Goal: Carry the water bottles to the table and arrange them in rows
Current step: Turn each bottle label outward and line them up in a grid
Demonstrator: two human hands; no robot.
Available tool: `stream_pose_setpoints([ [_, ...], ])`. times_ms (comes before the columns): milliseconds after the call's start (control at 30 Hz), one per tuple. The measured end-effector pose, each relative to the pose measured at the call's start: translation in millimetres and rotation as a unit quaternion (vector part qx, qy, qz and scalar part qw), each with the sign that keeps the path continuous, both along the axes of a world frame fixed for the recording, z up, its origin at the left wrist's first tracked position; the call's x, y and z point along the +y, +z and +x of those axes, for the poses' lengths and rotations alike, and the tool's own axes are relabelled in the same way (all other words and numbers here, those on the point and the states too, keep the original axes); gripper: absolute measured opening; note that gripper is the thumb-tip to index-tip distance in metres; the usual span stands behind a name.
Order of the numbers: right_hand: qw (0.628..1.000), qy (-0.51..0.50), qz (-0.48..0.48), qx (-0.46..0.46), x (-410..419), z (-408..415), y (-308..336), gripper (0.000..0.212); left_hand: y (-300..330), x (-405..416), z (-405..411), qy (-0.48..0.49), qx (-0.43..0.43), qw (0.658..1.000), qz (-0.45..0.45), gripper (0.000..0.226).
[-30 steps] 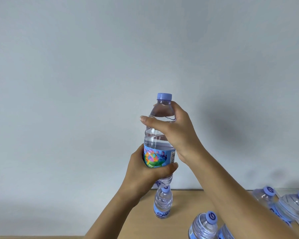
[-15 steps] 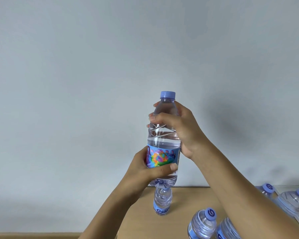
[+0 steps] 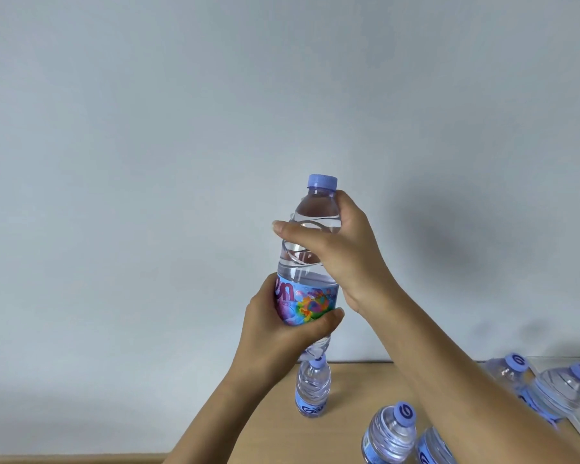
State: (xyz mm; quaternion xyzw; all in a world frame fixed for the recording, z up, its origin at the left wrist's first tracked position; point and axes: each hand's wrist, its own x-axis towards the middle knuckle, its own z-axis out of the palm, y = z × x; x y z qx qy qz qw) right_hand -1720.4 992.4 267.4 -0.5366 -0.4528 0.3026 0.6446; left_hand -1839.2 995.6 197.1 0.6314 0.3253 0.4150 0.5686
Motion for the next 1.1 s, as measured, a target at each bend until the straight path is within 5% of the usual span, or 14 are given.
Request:
stream_pose_setpoints([
  [367, 0.989, 0.111, 0.019, 0.093, -1.3, 10.2, 7.3, 0.03, 5.7, -0.1, -11.1, -0.151, -0.07, 0.984, -0.07, 0.046],
  [733, 0.999, 0.044, -0.016, -0.001, -4.3, 5.7, 4.5, 0.039, -0.1, -1.6, -8.9, -0.054, -0.027, 0.998, -0.013, 0.045],
  [833, 1.0, 0.013, -0.008, 0.011, -3.6, 3.7, 1.5, 0.026, -1.2, -4.8, -3.8, -0.017, 0.0, 1.0, 0.016, 0.051],
  [1100, 0.993, 0.08, -0.007, 0.091, -2.2, 16.1, 3.7, 0.016, -2.2, -3.1, -9.0, -0.117, -0.023, 0.992, -0.046, 0.047],
])
